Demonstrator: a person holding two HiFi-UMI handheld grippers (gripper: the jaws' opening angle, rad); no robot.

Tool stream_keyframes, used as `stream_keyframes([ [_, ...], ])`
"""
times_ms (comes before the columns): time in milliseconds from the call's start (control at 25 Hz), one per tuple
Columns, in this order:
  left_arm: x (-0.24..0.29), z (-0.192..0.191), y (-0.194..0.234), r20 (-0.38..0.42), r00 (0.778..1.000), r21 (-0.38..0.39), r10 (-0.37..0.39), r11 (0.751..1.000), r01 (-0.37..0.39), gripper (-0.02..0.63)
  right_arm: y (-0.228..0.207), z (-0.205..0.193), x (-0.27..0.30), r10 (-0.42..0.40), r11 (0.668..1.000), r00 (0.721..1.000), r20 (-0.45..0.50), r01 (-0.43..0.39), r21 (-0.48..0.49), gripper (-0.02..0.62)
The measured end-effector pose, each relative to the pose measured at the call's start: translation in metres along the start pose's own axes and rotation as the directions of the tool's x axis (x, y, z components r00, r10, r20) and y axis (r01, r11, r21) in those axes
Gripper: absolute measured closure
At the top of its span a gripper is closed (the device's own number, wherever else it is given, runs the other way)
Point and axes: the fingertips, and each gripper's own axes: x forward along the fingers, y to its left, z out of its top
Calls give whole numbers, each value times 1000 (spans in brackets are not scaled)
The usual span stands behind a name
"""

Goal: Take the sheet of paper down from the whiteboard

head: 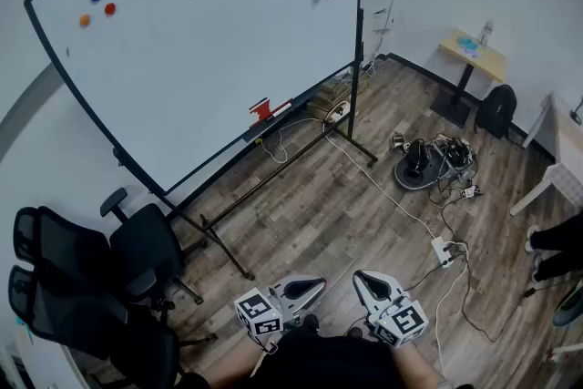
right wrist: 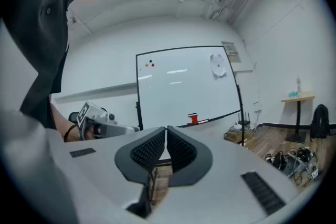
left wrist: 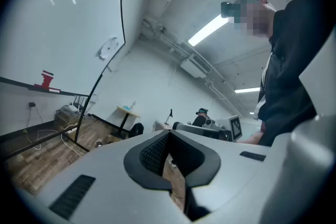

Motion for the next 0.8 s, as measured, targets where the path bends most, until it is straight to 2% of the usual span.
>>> stream_keyframes([
  [80,18,-10,-29,-25,1000,8,-18,1000,18,594,-4,-9,-33,-5,999,999,-41,7,33,571],
  [160,35,-10,-47,-10,1000,16,-22,1000,23,594,-9,-15,-61,-3,1000,997,-76,6,28,571],
  [280,51,-3,-43,13,1000,13,18,1000,-18,594,-20,-16,-85,-18,1000,996,-91,16,-21,571],
  [360,57,-9,-45,-27,999,-10,36,999,-36,594,-23,-17,-99,-21,999,996,-85,18,-32,571],
  [480,69,-27,-67,-70,998,14,1,1000,0,594,-23,-21,-118,-6,999,996,-94,1,-48,571],
  [560,77,-34,-78,-82,997,41,-4,999,8,594,-30,-14,-125,-15,999,997,-80,11,-53,571],
  [680,84,-33,-80,-85,996,84,28,996,-20,594,-43,10,-135,-39,998,999,1,39,-56,571],
  [800,85,-30,-79,-80,993,103,83,992,-74,594,-45,18,-144,10,998,1000,29,-8,-62,571],
])
